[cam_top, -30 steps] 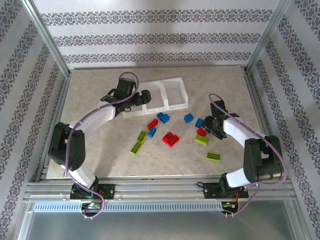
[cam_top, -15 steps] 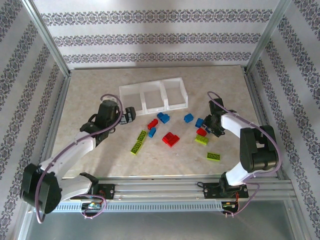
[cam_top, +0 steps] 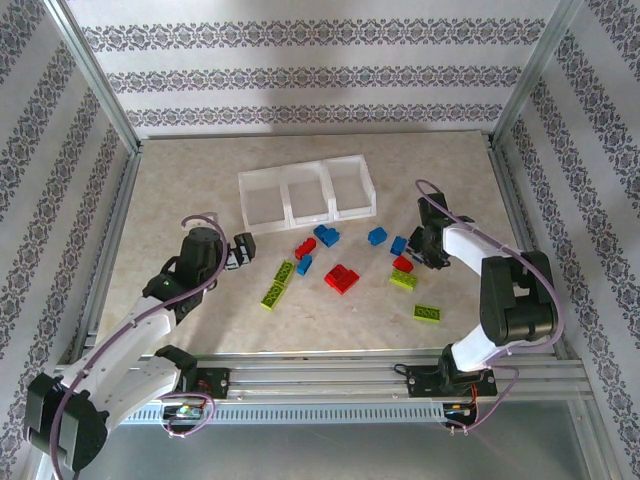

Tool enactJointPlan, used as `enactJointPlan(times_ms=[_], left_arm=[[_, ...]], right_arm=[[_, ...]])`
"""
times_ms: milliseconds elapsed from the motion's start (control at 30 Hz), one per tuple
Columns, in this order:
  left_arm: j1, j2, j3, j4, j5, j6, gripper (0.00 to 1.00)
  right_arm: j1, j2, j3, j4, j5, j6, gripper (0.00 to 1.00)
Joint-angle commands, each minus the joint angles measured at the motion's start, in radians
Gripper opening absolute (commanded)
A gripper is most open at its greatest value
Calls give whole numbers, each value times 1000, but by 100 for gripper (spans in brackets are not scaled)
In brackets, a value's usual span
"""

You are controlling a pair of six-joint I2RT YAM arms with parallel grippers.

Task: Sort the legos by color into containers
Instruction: Pick up the lego from the middle-right of the table, then place the lego in the container.

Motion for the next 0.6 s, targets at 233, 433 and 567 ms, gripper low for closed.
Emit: enactJointPlan(times_ms=[233,433,567], left_arm=[[22,-91,-67,-15,17,-43,100],[29,-92,-93,-17,16,-77,100],[32,-97,-94,-23,14,-75,100]], right_arm=[[127,-35,201,-74,64,-93,29],[233,98,419,-120,93,-165,29],[277,197,549,-130,82,-197,29]])
